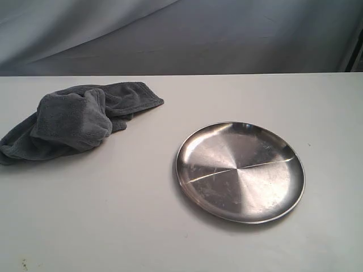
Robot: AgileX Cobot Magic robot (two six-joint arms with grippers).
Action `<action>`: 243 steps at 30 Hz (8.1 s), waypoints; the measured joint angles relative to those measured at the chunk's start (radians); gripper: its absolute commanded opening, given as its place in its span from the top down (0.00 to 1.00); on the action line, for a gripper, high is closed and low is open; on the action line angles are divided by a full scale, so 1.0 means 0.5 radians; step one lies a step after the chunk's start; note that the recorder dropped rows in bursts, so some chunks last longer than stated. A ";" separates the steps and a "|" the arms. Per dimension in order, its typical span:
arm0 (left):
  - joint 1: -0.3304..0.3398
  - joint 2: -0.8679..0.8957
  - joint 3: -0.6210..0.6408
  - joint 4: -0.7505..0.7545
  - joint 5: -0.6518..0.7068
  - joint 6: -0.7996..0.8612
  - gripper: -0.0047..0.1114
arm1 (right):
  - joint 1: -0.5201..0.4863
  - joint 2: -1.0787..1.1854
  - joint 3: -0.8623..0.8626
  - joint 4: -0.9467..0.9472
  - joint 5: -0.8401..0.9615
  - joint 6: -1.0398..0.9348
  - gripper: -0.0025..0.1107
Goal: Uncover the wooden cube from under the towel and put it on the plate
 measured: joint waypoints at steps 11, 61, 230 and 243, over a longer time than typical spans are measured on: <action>0.000 0.000 0.000 0.000 0.000 0.000 0.96 | 0.000 0.000 0.000 0.000 0.000 0.000 0.98; 0.000 0.658 -0.453 0.482 -1.670 -0.884 0.96 | 0.000 0.000 0.000 0.000 0.000 0.000 0.98; 0.525 3.737 -2.708 -0.961 1.297 1.804 0.95 | 0.000 0.000 0.000 0.000 0.000 0.000 0.98; 0.526 3.736 -2.441 -0.998 1.158 2.044 0.25 | 0.000 0.000 0.000 0.000 0.000 0.000 0.98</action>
